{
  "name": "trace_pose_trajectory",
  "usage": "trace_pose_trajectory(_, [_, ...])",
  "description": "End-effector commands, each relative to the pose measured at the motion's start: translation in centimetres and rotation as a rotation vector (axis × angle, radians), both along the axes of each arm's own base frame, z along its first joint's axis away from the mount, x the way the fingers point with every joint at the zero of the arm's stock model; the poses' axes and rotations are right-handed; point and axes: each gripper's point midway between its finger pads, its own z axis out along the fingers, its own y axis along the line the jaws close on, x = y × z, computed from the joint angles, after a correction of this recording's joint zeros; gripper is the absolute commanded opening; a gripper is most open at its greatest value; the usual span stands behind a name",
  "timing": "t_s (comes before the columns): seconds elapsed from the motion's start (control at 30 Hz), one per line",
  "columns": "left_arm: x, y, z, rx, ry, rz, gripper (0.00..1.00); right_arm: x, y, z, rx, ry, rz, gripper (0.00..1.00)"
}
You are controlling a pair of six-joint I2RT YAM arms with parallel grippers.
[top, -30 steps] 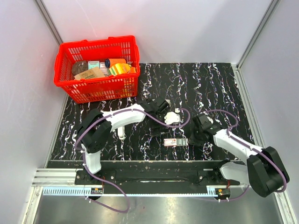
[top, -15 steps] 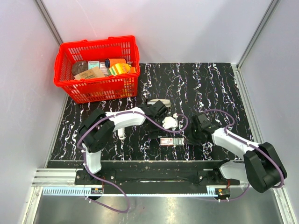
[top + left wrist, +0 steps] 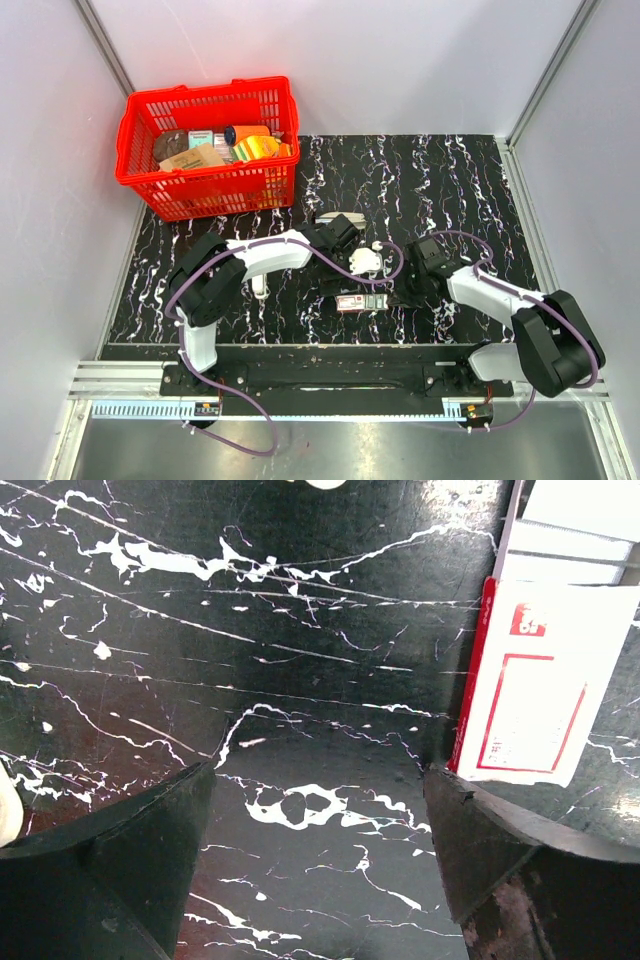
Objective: Unload the staples from the stapler
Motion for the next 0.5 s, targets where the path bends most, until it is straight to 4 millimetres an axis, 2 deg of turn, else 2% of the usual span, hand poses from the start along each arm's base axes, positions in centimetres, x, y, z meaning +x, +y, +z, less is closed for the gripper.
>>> trace_pose_trajectory(0.0, [0.9, -0.9, -0.4, -0.007, -0.026, 0.014, 0.90, 0.9, 1.0, 0.5, 0.017, -0.018, 0.046, 0.13])
trace_pose_trajectory(0.3, [0.4, -0.4, -0.7, 0.002, -0.013, 0.022, 0.90, 0.8, 2.7, 0.7, 0.046, -0.013, 0.076, 0.13])
trace_pose_trajectory(0.4, [1.0, 0.4, -0.8, 0.027, -0.041, 0.043, 0.90, 0.6, 2.8, 0.5, 0.038, -0.008, 0.079, 0.13])
trace_pose_trajectory(0.47, [2.7, 1.7, -0.4, 0.052, -0.088, 0.089, 0.90, 0.5, 2.6, 0.4, 0.033, -0.005, 0.079, 0.13])
